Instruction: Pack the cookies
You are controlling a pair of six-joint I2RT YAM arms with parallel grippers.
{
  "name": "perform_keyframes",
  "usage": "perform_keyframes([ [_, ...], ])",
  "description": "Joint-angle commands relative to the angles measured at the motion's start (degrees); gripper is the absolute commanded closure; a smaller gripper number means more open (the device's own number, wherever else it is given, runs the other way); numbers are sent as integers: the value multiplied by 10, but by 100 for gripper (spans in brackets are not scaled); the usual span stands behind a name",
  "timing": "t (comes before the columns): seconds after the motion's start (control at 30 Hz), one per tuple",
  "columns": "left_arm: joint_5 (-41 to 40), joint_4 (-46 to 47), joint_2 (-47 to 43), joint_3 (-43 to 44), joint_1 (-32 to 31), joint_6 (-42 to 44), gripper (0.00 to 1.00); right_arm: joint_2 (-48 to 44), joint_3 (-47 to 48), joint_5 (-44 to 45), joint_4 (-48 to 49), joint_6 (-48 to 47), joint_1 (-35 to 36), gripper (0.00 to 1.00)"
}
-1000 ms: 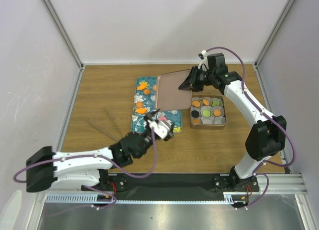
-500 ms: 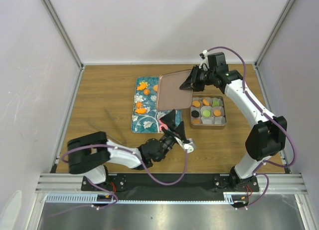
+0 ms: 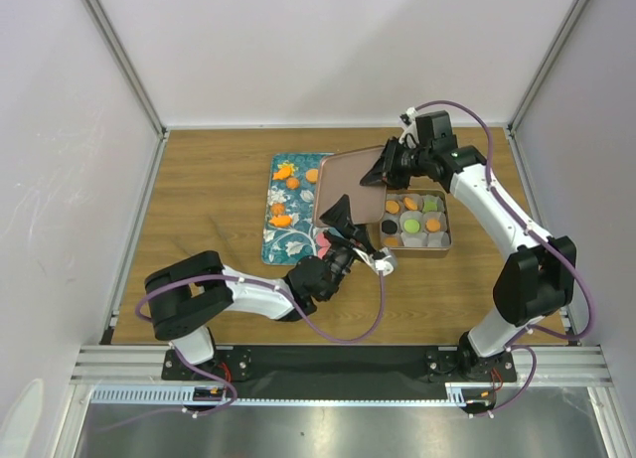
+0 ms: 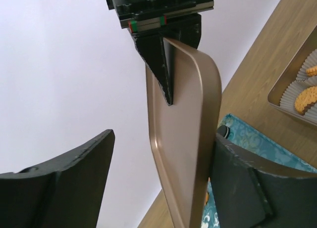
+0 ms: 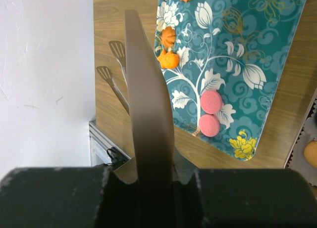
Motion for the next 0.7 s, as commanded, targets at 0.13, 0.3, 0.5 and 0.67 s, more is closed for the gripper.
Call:
perform_keyframes([
  [0.13,18,98,-1,32,11,-28,38,-31,-7,-22,28,20,1,100],
  [0.3,5,101,-4,46,17,-37,52,-38,-18,-21,32,27,4,100],
  [0.5,-7,128,-3,63,19,-16,67,-47,-29,-17,36,31,8,97],
  [0.67,-13,105,-13,75,19,-24,78,-56,-41,-9,44,36,9,92],
])
